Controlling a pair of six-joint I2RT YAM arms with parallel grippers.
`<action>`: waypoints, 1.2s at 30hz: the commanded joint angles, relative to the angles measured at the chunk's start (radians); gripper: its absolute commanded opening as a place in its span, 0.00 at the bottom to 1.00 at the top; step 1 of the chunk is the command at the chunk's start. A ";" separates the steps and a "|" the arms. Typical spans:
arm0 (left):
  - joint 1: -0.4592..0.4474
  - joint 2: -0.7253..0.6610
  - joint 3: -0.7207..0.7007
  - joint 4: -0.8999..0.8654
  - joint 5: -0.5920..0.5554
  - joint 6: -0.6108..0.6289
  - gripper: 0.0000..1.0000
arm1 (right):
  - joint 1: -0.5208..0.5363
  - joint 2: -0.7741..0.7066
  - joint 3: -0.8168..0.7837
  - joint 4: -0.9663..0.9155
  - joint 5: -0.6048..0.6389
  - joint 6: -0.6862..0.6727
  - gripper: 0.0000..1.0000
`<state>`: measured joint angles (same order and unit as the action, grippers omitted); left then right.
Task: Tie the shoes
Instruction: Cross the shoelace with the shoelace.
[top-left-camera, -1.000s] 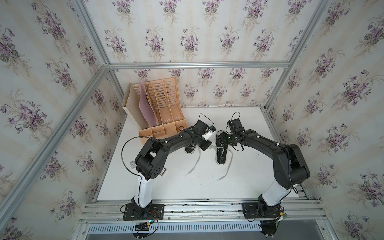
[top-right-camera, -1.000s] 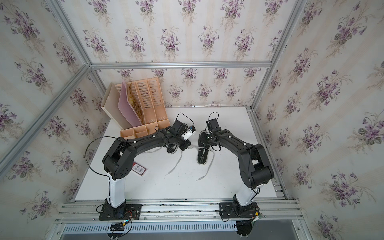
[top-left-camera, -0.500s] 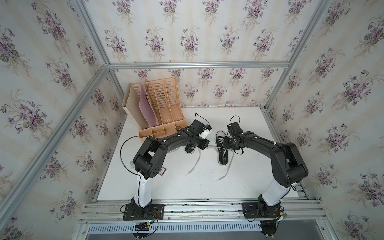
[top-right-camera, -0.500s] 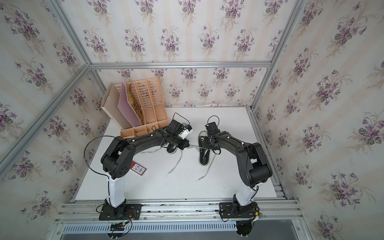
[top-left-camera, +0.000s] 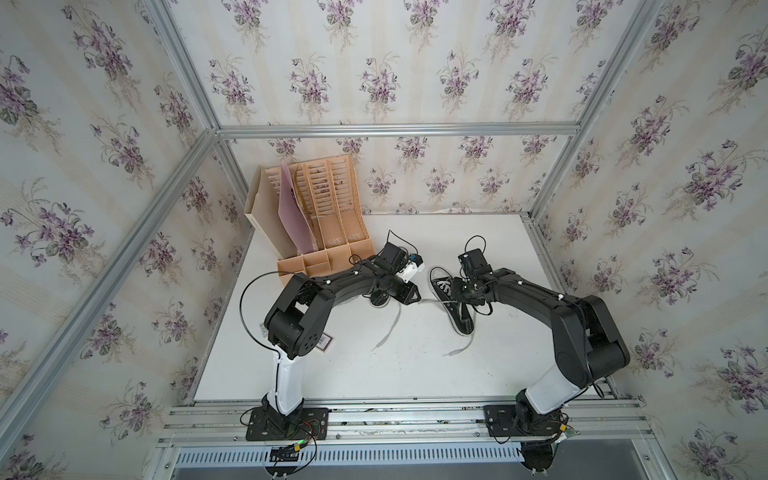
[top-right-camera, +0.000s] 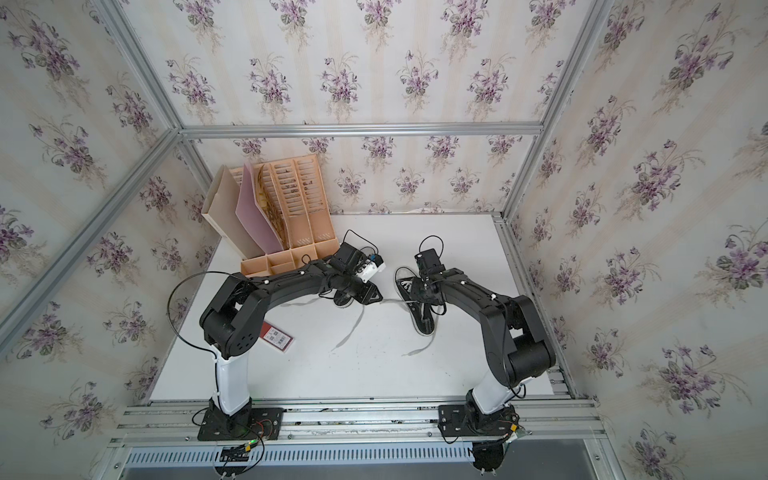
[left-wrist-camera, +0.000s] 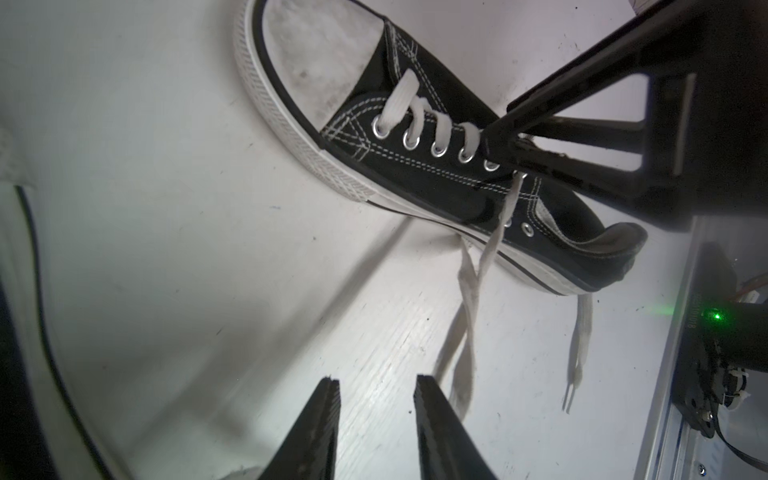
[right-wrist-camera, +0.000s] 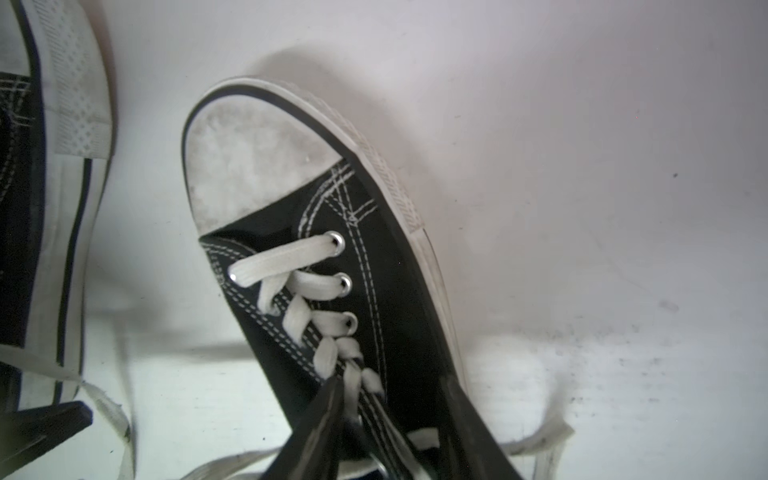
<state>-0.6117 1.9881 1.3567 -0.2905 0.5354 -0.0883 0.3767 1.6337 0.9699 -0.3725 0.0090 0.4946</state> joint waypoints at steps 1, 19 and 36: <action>0.004 -0.021 -0.004 0.021 0.031 0.016 0.41 | 0.001 -0.006 0.012 0.005 -0.018 -0.023 0.42; -0.049 0.100 0.082 -0.035 0.207 0.091 0.37 | 0.001 -0.044 0.014 0.011 -0.030 0.001 0.43; -0.075 0.198 0.145 -0.064 0.204 0.105 0.27 | 0.001 -0.057 0.009 0.009 -0.020 0.009 0.43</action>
<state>-0.6868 2.1788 1.4921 -0.3470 0.7361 -0.0017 0.3767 1.5787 0.9741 -0.3637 -0.0231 0.4976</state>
